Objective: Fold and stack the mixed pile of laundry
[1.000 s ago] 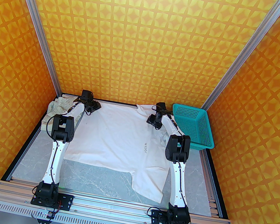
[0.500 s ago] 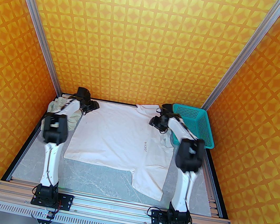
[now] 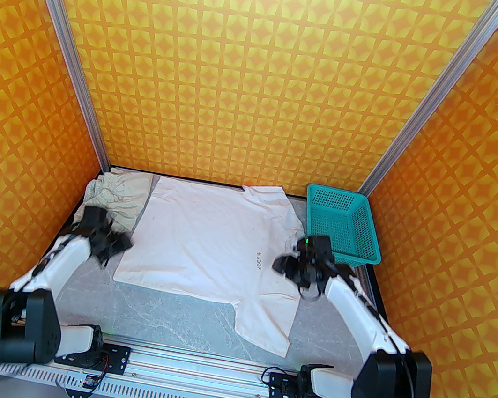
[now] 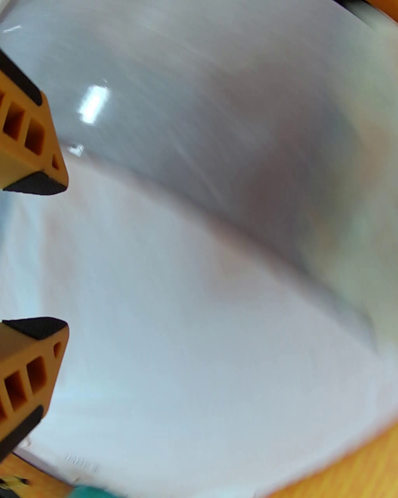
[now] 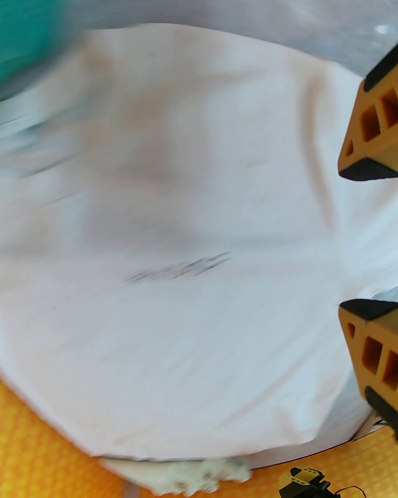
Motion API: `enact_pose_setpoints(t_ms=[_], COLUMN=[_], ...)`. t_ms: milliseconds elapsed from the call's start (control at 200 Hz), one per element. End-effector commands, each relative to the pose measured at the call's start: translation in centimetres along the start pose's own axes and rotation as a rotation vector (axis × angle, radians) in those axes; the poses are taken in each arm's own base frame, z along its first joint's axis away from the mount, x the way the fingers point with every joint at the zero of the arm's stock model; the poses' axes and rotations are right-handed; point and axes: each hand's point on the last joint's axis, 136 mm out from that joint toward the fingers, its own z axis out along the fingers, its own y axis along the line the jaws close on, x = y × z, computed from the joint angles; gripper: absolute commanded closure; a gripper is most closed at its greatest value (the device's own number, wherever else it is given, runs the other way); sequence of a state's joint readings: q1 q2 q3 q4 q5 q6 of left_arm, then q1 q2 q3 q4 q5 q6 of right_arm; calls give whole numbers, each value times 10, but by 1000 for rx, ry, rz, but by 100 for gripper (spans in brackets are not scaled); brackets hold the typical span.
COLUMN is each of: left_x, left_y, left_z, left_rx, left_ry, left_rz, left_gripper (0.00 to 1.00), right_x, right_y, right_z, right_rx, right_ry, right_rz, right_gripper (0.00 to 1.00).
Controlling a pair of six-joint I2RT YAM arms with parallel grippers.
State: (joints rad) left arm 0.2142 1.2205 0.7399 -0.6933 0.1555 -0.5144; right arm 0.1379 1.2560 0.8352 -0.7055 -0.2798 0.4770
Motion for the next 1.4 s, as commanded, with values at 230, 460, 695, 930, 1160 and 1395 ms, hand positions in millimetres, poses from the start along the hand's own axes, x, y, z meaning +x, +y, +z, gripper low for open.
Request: enact_pose_setpoints(t_ms=[230,460,695,930,1160,1395], left_x=[32,27,35,43,45,48], left_y=[28,21,26,41,29,26], left_z=[24,33,40,38,49,58], left_rx=[9,41,3,-73,-70,-64], left_ry=[49,46,83,97,122,127], left_rz=[-171,-179,-190,-192,-164,-153], left_gripper=[45,53,53,50,51,70], right_x=[49,53,54,55,62,66], right_y=[-16,-16,-18,-19,-23,-37], right_z=[-3,-2,-3,-6,-4,-12], right_rx=[2,-3,3,10,16,25], right_ry=[101,106,105,105,134,139], right_rz=[44,59,65,69,109,175], right_gripper=[46,47,47,47,47,47])
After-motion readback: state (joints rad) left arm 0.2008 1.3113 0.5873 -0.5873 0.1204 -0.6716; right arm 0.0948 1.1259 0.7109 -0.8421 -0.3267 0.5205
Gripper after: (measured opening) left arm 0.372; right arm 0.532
